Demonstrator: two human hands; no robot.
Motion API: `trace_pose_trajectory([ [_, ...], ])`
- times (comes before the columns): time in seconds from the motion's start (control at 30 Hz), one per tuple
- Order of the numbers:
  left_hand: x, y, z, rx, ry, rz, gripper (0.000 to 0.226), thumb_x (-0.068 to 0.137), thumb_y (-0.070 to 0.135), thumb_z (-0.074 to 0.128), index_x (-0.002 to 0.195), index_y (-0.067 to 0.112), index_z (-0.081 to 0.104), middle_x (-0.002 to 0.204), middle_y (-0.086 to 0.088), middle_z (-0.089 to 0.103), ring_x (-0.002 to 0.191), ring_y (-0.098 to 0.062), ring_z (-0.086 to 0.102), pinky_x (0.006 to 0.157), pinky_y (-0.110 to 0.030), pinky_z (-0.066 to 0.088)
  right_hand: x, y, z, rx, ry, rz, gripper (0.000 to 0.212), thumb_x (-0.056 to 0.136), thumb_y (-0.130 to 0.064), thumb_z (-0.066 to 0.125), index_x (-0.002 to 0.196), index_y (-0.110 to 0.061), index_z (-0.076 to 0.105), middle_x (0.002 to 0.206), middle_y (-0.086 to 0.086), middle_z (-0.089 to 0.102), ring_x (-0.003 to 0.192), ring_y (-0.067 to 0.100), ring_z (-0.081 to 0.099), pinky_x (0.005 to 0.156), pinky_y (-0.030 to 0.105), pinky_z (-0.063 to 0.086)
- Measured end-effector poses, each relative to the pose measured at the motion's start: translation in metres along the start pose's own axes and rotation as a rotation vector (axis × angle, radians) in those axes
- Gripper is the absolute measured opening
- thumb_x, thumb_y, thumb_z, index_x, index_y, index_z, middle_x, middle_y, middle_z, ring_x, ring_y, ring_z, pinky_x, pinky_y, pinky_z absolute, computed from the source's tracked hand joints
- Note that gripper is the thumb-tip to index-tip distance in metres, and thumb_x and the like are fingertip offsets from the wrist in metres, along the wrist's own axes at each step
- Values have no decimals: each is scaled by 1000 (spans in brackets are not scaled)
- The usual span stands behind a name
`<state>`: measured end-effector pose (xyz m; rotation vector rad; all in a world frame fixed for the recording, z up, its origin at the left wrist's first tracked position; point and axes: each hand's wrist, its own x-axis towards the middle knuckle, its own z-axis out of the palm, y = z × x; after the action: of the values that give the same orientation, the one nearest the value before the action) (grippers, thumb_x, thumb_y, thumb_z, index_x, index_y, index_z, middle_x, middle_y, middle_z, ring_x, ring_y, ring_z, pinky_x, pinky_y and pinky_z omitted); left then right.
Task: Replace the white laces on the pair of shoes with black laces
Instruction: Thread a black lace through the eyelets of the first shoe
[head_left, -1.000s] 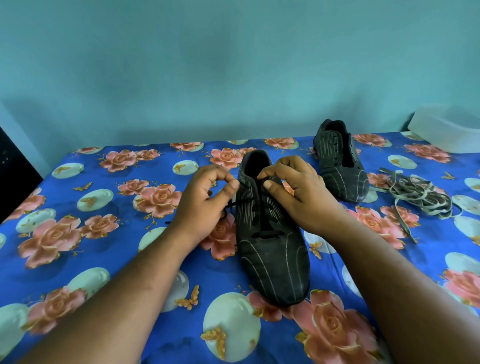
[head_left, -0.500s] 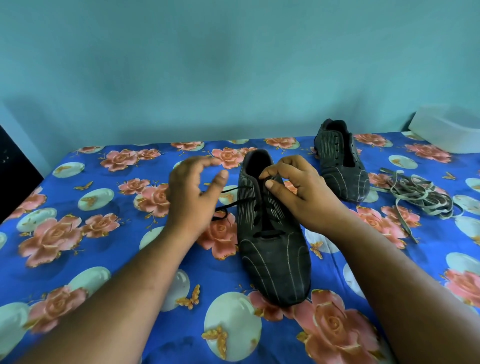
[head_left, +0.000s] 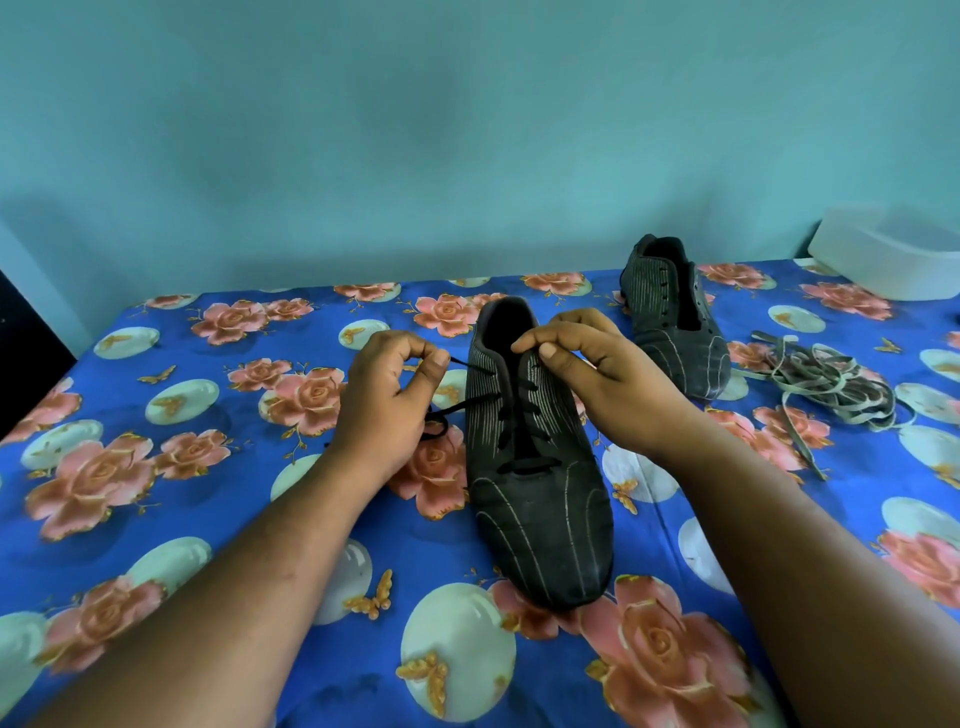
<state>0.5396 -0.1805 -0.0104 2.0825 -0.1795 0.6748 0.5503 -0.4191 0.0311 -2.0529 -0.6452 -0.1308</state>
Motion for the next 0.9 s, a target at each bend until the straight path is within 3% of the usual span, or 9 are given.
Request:
trace_pose_trajectory([
  [0.1,-2,3,1,-16,-34,-61,14,101,27,62,98,14,67,100,7,65,100,-5,58,83,-5,37,0,-2,-1,24,-6,28,22,105,-21,55,117,-28,73,110,-3,53,106,5,54,91,8,36],
  [0.33,-7,17,-2,-211,-105,-135,27,97,45,58,101,20,68,91,6,72,91,-9,66,80,-16,48,-4,-2,-6,35,-60,34,25,95,-27,70,119,-35,70,120,-5,53,121,4,51,97,8,35],
  [0.47,-12,28,1,-256,-199,-134,31,94,50,56,95,22,70,79,14,69,77,-2,62,74,-19,50,-3,-2,-2,-5,-45,10,28,91,-26,76,116,-35,68,122,-3,52,123,5,49,99,5,31],
  [0.53,-13,30,2,-274,-212,-147,28,96,46,60,92,20,71,80,7,71,75,-7,63,72,-26,52,-3,0,2,-67,1,-5,25,89,-36,75,112,-39,66,119,-10,51,122,9,48,103,17,34],
  [0.63,-13,32,2,-254,-230,-134,20,98,35,65,92,18,73,82,5,72,71,-9,63,69,-27,51,-3,1,10,-293,83,-33,32,83,-59,58,109,-42,62,114,-16,48,120,17,45,103,43,37],
  [0.73,-12,32,2,-316,-213,-185,16,99,29,65,91,17,70,78,9,68,66,-9,61,66,-30,50,-2,-5,13,-514,137,-142,35,86,-57,51,108,-35,67,120,-8,50,124,22,43,105,48,31],
  [0.8,-11,33,2,-349,-203,-211,15,100,27,64,90,18,70,80,9,69,72,-8,63,69,-30,50,-1,-9,14,-620,146,-235,31,89,-50,51,104,-32,71,123,-1,53,128,27,43,107,50,28],
  [0.9,-11,33,2,-367,-208,-225,14,100,26,64,89,20,70,84,9,70,79,-6,63,74,-28,49,1,-11,16,-601,109,-192,33,90,-51,48,103,-34,73,123,-3,54,131,25,39,105,49,26],
])
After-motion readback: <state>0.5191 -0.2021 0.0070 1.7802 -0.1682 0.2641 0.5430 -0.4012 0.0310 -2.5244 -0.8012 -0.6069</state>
